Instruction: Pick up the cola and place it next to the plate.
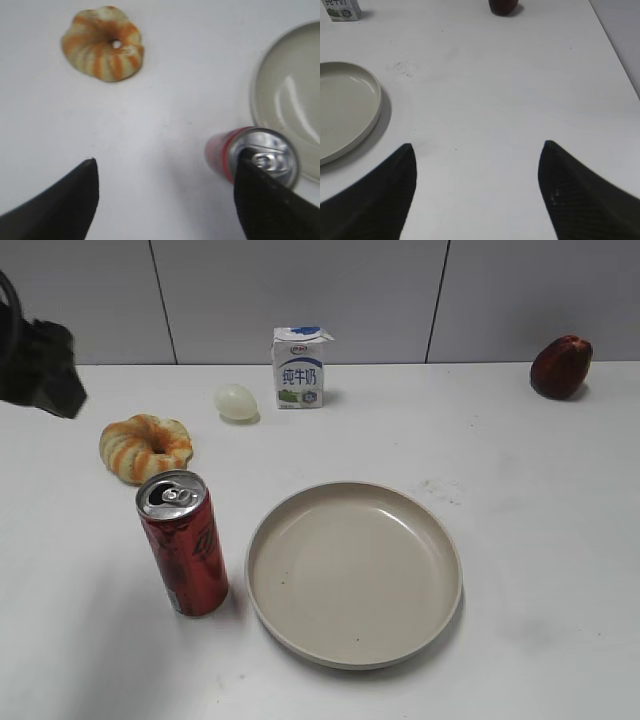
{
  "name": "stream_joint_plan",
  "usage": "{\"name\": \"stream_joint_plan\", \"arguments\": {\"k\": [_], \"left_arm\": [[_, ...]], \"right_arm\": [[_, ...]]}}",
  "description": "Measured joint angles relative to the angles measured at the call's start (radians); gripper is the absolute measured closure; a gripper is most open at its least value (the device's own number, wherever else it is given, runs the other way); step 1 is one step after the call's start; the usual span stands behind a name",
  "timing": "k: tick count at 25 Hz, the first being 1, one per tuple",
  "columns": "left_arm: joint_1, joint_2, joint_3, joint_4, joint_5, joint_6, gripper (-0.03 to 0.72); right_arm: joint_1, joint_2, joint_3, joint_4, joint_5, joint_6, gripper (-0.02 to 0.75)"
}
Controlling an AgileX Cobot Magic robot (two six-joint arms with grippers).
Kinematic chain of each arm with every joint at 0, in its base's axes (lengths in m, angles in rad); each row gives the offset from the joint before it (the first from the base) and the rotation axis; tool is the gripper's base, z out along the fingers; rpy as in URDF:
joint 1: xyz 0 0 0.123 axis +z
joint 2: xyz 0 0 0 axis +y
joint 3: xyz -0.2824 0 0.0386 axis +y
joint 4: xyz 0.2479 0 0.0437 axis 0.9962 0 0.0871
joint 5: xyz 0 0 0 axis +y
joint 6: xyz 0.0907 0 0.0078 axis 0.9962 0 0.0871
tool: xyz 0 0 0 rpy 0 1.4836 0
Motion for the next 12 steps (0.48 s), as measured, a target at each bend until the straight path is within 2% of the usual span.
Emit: {"name": "stream_joint_plan", "arguments": {"k": [4,9,12], "left_arm": [[0.168,0.0,-0.068,0.005,0.086,0.098,0.057],[0.403,-0.002,-0.082,0.003,0.17,0.194,0.068],[0.52,-0.004,-0.082,-0.058,0.231,0.206,0.073]], "right_arm": [[0.0,0.0,0.0,0.0,0.0,0.0,0.167],[0.0,0.0,0.0,0.0,0.0,0.0,0.167],[0.0,0.0,0.0,0.0,0.0,0.0,0.167]]}}
